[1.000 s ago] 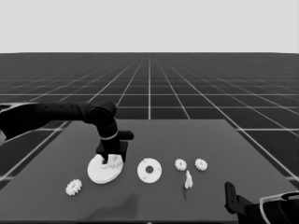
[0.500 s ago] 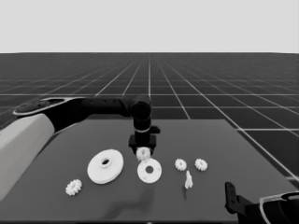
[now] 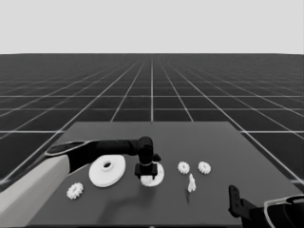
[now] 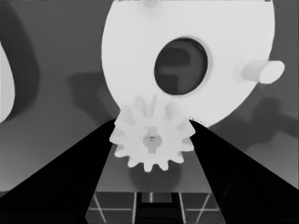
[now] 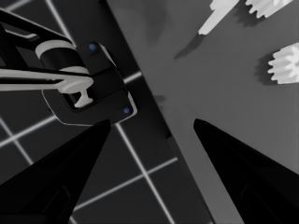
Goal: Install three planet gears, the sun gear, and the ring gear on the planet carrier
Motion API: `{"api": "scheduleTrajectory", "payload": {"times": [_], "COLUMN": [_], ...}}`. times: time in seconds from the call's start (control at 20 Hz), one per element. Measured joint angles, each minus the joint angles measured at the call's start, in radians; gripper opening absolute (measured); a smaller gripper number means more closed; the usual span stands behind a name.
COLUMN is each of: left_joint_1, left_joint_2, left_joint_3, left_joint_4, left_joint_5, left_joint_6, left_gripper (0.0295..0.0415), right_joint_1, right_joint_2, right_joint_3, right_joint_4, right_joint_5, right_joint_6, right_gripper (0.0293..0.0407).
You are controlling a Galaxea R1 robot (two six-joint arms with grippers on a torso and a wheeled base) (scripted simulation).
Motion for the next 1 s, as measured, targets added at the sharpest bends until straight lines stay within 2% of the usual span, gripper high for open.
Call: {"api": "scheduleTrajectory", "payload": {"times": [0.05,0.15,0.2,0.3,0.55,0.6,0.65,0.7,0.8,1.0], "left_joint_1": [0.001,0.002,0.002,0.003,0.003,-0.115,-0.238,-0.313,-0.379,-0.406], "left_joint_2": [0.0,0.001,0.001,0.001,0.001,-0.027,-0.03,-0.028,-0.025,-0.023], "left_joint_3": [-0.001,-0.003,-0.003,-0.003,-0.003,0.118,0.155,0.155,0.142,0.131], "left_joint_4": [0.001,0.002,0.003,0.003,0.003,-0.144,-0.25,-0.315,-0.376,-0.404], "left_joint_5": [-0.001,-0.001,-0.001,-0.001,-0.001,0.047,0.048,0.041,0.034,0.031], "left_joint_6": [0.001,0.002,0.002,0.002,0.002,-0.083,-0.115,-0.117,-0.108,-0.099], "left_gripper": [0.0312,0.0371,0.0381,0.0384,0.0385,0.0385,0.0385,0.0385,0.0385,0.0385], "right_joint_1": [0.0,0.0,0.0,0.0,0.0,0.0,0.0,0.0,0.0,0.0], "right_joint_2": [0.0,0.0,0.0,0.0,0.0,0.0,0.0,0.0,0.0,0.0], "right_joint_3": [0.0,0.0,0.0,0.0,0.0,0.0,0.0,0.0,0.0,0.0], "right_joint_4": [0.0,0.0,0.0,0.0,0.0,0.0,0.0,0.0,0.0,0.0], "right_joint_5": [0.0,0.0,0.0,0.0,0.0,0.0,0.0,0.0,0.0,0.0], "right_joint_6": [0.0,0.0,0.0,0.0,0.0,0.0,0.0,0.0,0.0,0.0], "right_gripper": [0.0385,0.0385,0.0385,0.0385,0.0385,0.0385,0.0385,0.0385,0.0385,0.0385]}}
